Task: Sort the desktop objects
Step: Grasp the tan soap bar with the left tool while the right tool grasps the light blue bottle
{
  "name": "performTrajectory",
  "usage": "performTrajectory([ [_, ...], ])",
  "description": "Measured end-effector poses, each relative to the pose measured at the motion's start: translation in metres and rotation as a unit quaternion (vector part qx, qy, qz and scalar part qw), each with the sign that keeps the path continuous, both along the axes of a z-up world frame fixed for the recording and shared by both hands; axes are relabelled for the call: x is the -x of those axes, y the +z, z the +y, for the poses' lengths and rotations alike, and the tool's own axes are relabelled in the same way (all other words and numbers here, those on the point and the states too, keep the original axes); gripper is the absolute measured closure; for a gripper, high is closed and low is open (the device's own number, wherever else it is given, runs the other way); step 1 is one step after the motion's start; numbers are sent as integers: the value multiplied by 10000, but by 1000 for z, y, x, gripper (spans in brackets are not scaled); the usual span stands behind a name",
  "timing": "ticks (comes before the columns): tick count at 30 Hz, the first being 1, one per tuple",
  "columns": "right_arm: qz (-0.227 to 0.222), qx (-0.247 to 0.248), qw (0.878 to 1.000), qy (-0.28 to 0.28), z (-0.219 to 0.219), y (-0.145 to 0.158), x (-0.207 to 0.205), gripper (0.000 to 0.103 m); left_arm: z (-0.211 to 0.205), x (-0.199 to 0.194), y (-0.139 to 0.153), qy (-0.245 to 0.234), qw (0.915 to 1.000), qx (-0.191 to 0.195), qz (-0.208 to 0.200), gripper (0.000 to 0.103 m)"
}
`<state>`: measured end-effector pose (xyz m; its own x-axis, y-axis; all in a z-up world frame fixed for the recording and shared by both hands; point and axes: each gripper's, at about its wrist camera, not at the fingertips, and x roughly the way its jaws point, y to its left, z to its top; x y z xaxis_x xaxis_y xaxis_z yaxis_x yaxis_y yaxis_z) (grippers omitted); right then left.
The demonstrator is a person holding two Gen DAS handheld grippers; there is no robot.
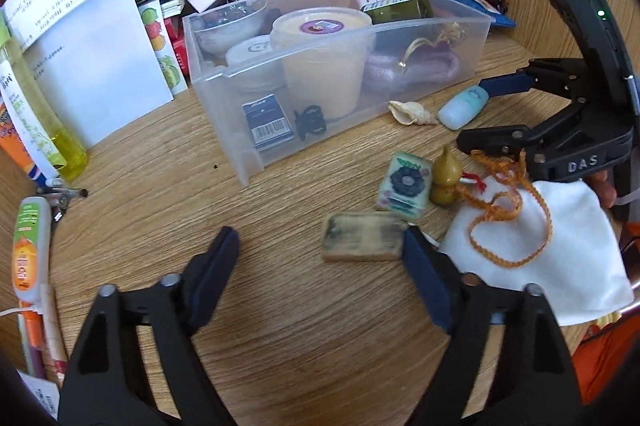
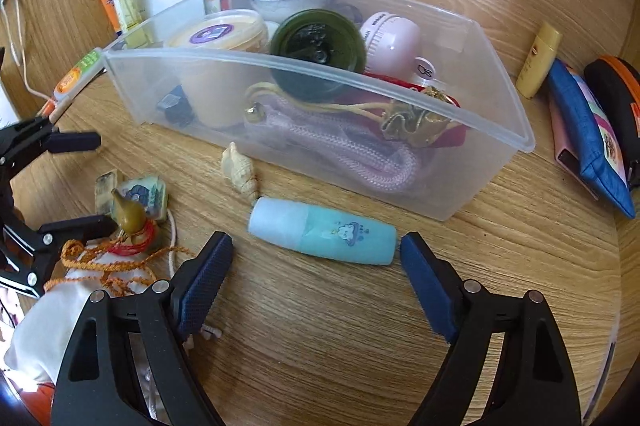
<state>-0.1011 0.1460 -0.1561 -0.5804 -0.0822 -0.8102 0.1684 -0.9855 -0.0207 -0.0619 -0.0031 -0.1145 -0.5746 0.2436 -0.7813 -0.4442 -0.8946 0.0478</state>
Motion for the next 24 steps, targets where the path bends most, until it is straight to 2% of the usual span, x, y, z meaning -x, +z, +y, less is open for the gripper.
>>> performTrajectory([
  [3, -1, 135, 9998, -145, 8, 1, 3, 25, -2, 1, 0, -4, 9999, -102, -33, 34],
  [5, 19, 204, 9996, -207, 11, 2, 3, 28, -2, 3, 0, -4, 9998, -173, -79, 37],
  [9, 41, 108, 9996, -252, 9, 2, 3, 32, -2, 2, 1, -7, 9997, -233, -80, 48],
  [14, 99, 227, 9992, -317, 15, 6, 1, 53, -7, 2, 2, 52, 9994, -342, -75, 64],
  [15, 108, 251, 9992, -307, 16, 6, 1, 56, -8, 1, 2, 56, 9993, -373, -80, 64],
  [24, 135, 342, 9992, -166, 15, 9, -1, 63, -16, -3, 6, 157, 9984, -544, 12, 64],
])
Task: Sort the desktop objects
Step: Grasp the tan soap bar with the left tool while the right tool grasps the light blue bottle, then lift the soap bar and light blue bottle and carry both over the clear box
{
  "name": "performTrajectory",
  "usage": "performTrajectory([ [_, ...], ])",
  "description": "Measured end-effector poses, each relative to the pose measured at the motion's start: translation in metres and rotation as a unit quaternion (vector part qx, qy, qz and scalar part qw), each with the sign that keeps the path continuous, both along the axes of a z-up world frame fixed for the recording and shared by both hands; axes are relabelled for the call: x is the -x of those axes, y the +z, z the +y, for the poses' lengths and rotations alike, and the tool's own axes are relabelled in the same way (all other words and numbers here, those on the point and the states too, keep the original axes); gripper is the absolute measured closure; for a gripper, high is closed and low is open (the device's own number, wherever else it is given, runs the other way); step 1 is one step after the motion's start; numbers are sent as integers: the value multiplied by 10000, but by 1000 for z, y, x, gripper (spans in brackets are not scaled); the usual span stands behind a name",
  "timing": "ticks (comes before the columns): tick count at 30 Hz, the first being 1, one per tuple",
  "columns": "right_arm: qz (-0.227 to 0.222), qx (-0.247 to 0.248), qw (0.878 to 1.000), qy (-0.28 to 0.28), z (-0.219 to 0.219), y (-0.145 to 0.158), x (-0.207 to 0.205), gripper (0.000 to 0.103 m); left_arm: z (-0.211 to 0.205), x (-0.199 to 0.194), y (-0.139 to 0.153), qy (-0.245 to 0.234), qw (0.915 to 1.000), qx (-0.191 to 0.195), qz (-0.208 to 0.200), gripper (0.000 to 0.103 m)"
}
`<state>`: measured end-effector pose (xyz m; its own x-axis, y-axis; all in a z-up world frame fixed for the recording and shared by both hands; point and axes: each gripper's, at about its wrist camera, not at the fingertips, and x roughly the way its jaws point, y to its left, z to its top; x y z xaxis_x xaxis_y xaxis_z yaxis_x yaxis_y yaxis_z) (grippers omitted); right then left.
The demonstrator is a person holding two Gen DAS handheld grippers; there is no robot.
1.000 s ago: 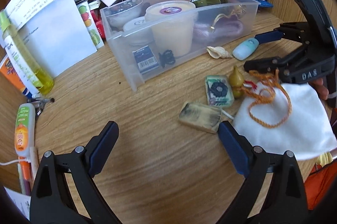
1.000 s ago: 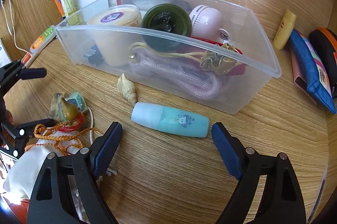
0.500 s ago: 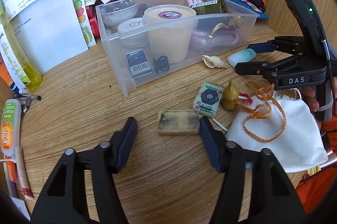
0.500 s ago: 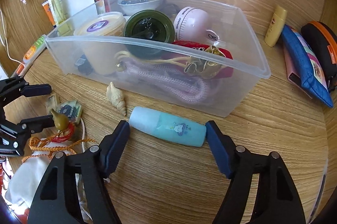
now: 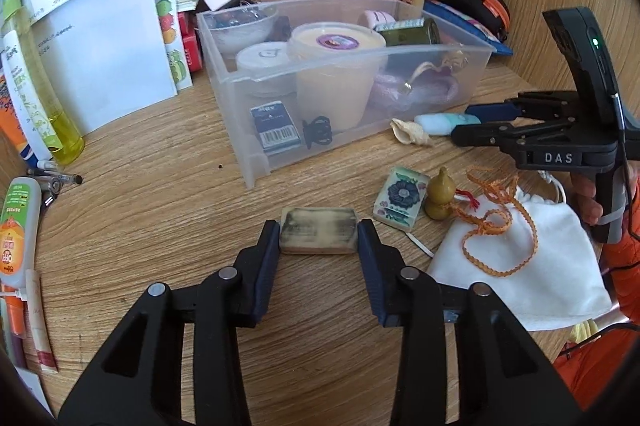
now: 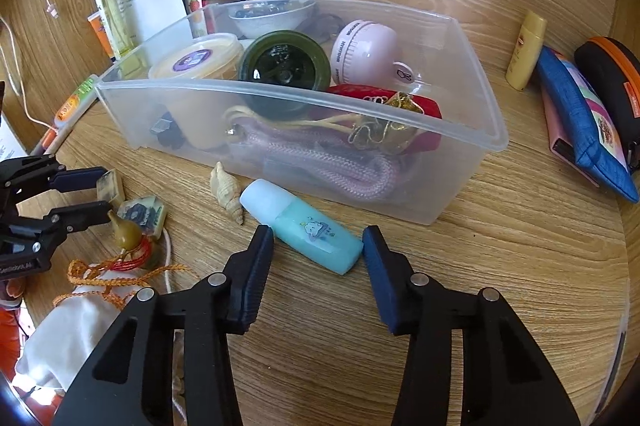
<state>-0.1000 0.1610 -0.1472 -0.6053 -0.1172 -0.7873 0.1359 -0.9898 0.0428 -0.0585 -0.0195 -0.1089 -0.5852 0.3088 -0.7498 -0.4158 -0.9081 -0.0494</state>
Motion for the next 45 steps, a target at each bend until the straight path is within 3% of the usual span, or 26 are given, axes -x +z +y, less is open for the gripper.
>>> performTrajectory([
  [5, 125, -34, 9998, 173, -6, 3, -6, 75, -11, 0, 6, 216, 9994, -261, 121, 64],
  [10, -54, -106, 9989, 464, -16, 0, -11, 75, -20, 3, 7, 447, 9981, -404, 158, 64],
  [21, -11, -482, 9952, 847, -37, -6, 1, 72, -25, -1, 10, 580, 9965, -530, 267, 64],
  [24, -26, -479, 9944, 942, -43, -8, 5, 79, -30, -2, 12, 656, 9954, -600, 349, 64],
  [28, 11, -519, 9937, 993, -47, -9, 1, 80, -32, -4, 16, 719, 9945, -620, 443, 64],
  [45, 958, 7, 9935, 622, -7, 63, -40, 80, -15, -18, 64, 711, 9882, -728, 1142, 64],
])
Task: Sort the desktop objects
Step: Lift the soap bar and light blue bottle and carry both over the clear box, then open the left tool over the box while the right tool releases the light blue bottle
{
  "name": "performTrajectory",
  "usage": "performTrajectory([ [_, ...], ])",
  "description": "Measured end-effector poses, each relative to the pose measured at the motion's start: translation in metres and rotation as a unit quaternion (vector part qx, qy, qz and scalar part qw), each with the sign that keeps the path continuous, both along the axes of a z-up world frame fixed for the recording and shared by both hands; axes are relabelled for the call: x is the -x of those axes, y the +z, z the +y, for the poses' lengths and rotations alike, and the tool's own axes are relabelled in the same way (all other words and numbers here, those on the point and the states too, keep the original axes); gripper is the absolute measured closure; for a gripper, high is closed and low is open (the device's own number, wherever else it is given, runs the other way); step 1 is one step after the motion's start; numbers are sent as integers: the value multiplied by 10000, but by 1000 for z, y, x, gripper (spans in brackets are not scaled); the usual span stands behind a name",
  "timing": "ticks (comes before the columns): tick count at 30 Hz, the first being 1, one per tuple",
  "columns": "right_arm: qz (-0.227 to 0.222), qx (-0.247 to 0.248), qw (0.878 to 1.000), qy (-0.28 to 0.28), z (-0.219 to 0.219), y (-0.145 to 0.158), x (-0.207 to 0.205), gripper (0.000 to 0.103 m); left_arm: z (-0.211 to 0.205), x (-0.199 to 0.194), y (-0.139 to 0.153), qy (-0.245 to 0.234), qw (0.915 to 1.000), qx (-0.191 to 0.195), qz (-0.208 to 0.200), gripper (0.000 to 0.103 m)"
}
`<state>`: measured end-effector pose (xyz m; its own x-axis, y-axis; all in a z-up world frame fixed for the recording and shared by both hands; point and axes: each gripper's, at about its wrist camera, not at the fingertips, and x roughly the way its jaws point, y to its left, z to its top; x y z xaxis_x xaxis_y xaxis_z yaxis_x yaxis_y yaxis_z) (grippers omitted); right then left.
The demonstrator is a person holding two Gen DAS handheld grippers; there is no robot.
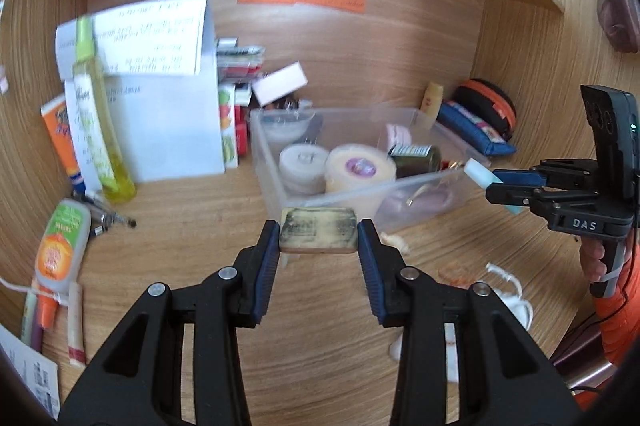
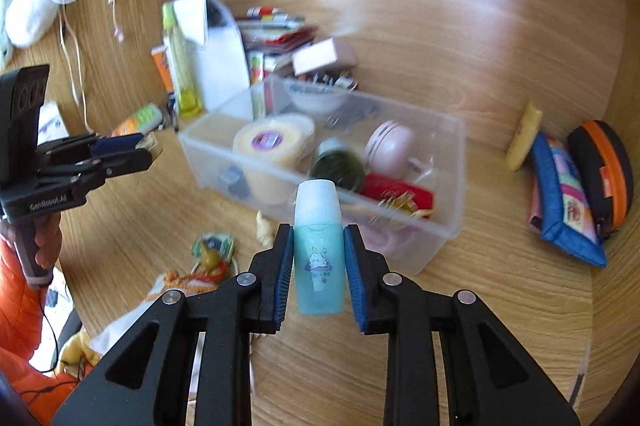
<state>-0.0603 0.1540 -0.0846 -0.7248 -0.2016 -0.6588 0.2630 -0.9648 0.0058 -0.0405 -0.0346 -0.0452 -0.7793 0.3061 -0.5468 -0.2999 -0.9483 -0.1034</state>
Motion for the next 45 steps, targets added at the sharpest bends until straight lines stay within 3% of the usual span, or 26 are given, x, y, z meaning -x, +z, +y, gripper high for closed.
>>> performTrajectory([
  [16, 457, 411, 9957, -694, 38, 38, 50, 80, 20, 52, 19, 88, 9995, 175, 236, 64],
  [30, -1, 508, 9949, -877, 45, -3, 80, 80, 9, 67, 0, 183, 9998, -73, 104, 64],
  [33, -63, 394, 9956, -843, 41, -7, 81, 80, 14, 66, -2, 193, 9997, 64, 129, 53],
  [45, -23, -185, 9955, -926, 29, -15, 84, 79, 12, 64, -2, 205, 9995, 50, 217, 43],
])
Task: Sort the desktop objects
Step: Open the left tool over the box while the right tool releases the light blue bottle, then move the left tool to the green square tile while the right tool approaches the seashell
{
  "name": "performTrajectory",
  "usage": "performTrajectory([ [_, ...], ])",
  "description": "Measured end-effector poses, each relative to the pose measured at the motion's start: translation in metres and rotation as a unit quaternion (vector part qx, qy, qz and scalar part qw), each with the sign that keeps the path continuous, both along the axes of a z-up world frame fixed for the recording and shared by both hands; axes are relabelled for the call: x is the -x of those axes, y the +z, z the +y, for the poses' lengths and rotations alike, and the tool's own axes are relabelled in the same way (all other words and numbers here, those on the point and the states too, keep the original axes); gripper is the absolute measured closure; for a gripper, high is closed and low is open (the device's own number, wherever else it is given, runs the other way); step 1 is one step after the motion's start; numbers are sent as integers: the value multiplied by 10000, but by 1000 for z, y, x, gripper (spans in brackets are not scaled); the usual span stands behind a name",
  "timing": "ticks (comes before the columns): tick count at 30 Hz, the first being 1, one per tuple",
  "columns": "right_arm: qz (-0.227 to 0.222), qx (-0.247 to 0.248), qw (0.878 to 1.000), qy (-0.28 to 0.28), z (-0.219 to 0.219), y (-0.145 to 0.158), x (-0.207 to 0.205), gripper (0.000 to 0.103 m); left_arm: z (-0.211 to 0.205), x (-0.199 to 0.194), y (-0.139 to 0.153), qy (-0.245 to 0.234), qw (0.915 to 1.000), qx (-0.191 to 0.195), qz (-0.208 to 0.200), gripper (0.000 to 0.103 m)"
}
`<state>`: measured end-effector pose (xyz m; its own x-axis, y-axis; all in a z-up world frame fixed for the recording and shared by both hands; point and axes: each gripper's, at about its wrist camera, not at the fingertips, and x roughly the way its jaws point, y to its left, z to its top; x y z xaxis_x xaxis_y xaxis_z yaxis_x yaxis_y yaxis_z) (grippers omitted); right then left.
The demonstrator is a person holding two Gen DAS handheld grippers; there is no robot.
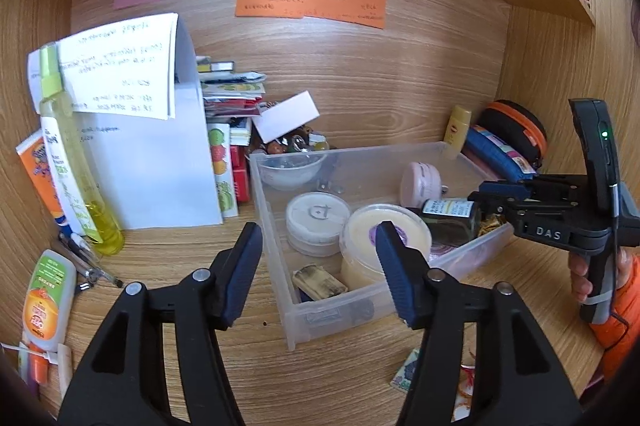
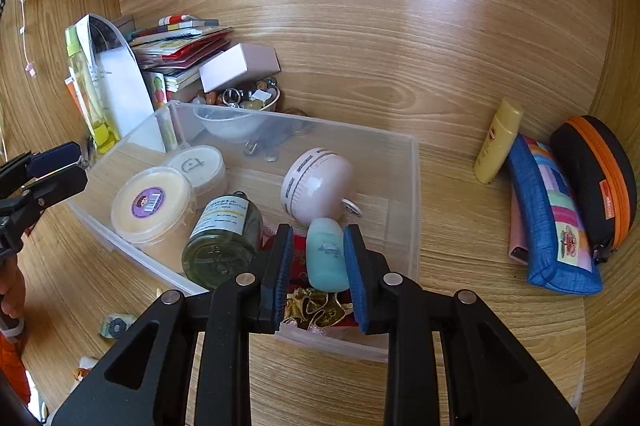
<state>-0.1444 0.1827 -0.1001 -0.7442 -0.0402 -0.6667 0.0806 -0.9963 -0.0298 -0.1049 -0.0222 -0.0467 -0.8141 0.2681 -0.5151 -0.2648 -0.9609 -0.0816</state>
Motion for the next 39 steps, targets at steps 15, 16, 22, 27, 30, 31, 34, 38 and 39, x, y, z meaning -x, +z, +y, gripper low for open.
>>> performTrajectory([
  [15, 587, -176, 9980, 179, -14, 31, -43, 41, 1, -38, 15, 69, 9997, 235, 88, 18],
  [16, 594, -193, 9978, 217, -16, 31, -47, 40, 2, -41, 15, 64, 9995, 282, 105, 16],
  [22, 509, -256, 9976, 403, -29, 25, -63, 39, 2, -56, 4, 101, 9989, 458, 83, 13],
  [27, 284, -529, 9966, 560, -37, 8, -70, 39, -6, -52, -17, 109, 9985, 377, -370, 13],
  [30, 87, -554, 9965, 623, -36, -2, -72, 39, -6, -54, -28, 86, 9977, 442, -510, 13],
  [31, 31, -563, 9964, 640, -36, -5, -72, 39, -5, -54, -30, 80, 9975, 457, -539, 13],
  [34, -123, -538, 9958, 735, -35, -15, -76, 39, -1, -55, -40, -80, 9964, 509, -674, 13],
  [38, -354, -449, 9944, 884, -35, -25, -76, 39, 9, -55, -47, -517, 9931, 519, -914, 27],
  [39, -398, -389, 9942, 918, -34, -27, -75, 39, 12, -55, -48, -596, 9923, 524, -948, 28],
])
